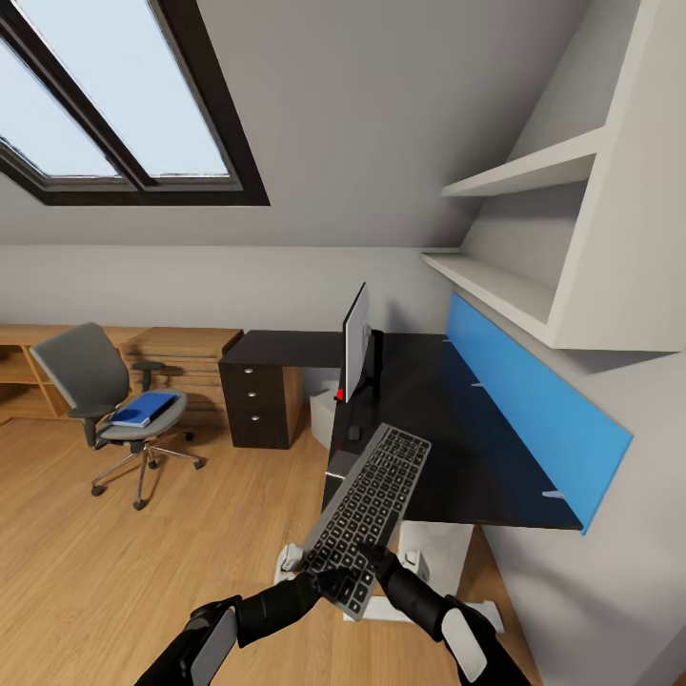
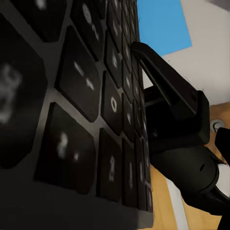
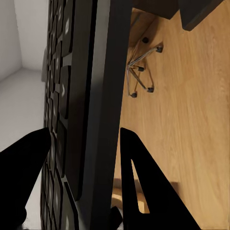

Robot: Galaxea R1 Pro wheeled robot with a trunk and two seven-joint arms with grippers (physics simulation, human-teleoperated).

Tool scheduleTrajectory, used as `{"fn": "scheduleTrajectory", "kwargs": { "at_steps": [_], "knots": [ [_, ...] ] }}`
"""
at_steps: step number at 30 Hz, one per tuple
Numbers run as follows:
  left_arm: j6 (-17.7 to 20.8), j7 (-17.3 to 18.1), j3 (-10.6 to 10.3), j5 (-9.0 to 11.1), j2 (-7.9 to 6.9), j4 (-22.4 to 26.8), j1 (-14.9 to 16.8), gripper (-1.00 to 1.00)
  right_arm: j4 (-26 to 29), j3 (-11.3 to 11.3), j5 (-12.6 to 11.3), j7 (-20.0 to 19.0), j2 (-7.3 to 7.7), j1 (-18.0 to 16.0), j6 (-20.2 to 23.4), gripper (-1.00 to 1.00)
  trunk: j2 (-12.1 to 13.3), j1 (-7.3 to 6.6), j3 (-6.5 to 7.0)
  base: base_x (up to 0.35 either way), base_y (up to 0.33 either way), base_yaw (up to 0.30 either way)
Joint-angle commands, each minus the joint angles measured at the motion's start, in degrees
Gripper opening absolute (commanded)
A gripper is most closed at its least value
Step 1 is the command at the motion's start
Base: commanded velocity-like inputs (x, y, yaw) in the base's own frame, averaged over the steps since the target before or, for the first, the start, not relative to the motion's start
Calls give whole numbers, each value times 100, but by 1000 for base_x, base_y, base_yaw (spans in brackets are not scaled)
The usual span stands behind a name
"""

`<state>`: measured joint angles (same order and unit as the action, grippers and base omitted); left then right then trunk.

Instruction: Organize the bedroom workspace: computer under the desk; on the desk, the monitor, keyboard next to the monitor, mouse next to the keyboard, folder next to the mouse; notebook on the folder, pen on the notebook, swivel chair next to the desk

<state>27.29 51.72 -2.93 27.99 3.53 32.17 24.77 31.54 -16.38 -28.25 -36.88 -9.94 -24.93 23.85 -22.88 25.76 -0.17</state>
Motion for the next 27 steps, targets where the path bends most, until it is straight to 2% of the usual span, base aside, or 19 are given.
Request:
{"fn": "scheduleTrajectory", "kwargs": {
  "at_steps": [1,16,17,27],
  "knots": [
    [48,-4,-15,53,-4,0,1,100,-8,-26,-40,-22,-6,-3,50,-100,-4,2,-2,0,0,0],
    [48,-3,-9,58,-10,0,1,100,-34,20,-49,-30,-6,-3,50,-100,-4,2,-2,0,0,0],
    [48,-3,-8,58,-10,0,1,-100,-34,21,-49,-30,-6,-3,50,-100,-4,2,-2,0,0,0],
    [48,5,5,65,-22,-6,1,-100,-28,12,-64,-30,-6,-3,50,-100,-4,2,-2,0,0,0]
  ]
}}
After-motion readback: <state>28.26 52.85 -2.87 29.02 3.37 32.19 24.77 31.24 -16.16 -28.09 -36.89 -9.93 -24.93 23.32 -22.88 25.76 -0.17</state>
